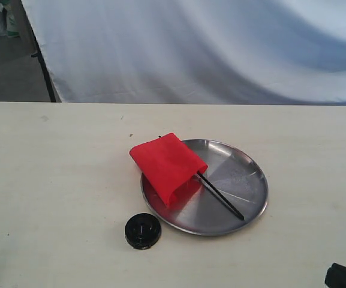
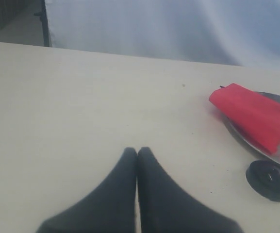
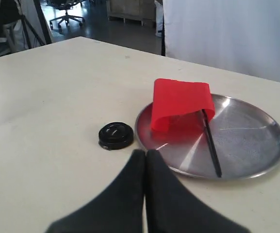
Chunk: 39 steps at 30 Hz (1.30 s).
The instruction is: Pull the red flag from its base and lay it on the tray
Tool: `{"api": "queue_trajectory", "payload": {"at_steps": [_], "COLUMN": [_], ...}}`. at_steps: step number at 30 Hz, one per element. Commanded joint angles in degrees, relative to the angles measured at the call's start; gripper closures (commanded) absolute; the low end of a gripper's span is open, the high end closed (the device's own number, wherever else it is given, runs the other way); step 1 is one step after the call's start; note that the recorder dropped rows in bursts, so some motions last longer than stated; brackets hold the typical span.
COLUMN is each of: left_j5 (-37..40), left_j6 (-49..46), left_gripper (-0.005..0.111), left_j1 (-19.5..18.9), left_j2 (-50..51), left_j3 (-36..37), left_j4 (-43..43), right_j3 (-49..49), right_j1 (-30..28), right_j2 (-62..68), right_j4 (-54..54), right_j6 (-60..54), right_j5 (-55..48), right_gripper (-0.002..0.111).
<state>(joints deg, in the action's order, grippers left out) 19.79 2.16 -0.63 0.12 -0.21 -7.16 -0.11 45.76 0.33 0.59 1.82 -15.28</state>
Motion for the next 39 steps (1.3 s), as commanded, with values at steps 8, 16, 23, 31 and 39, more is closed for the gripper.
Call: {"api": "queue_trajectory", "payload": {"at_steps": [8, 16, 23, 31, 39], "left_j5": [-0.07, -0.07, -0.07, -0.07, -0.07], "left_j6": [0.23, 0.23, 0.23, 0.23, 0.23], "left_gripper": [0.107, 0.107, 0.107, 0.107, 0.107], "left_j1": [-0.13, -0.13, -0.13, -0.13, -0.13], "left_j2": [-0.12, -0.12, -0.12, -0.12, -0.12], "left_j3": [0.21, 0.21, 0.21, 0.21, 0.21], "left_j4": [-0.45, -0.45, -0.45, -0.45, -0.45], "right_j3": [0.11, 0.11, 0.11, 0.11, 0.11], "right_j1": [-13.18, -20.27, -20.52, -20.52, -20.52], "right_j2": [-0.33, -0.33, -0.33, -0.33, -0.33], "right_j4": [-0.59, -0.59, -0.59, -0.59, -0.59], "right_j6": [2.38, 3.30, -0.59, -0.61, -0.61], "right_j5": [-3.18, -3.45, -3.45, -3.20, -3.10], "right_gripper": [0.108, 0.108, 0.108, 0.108, 0.108]}}
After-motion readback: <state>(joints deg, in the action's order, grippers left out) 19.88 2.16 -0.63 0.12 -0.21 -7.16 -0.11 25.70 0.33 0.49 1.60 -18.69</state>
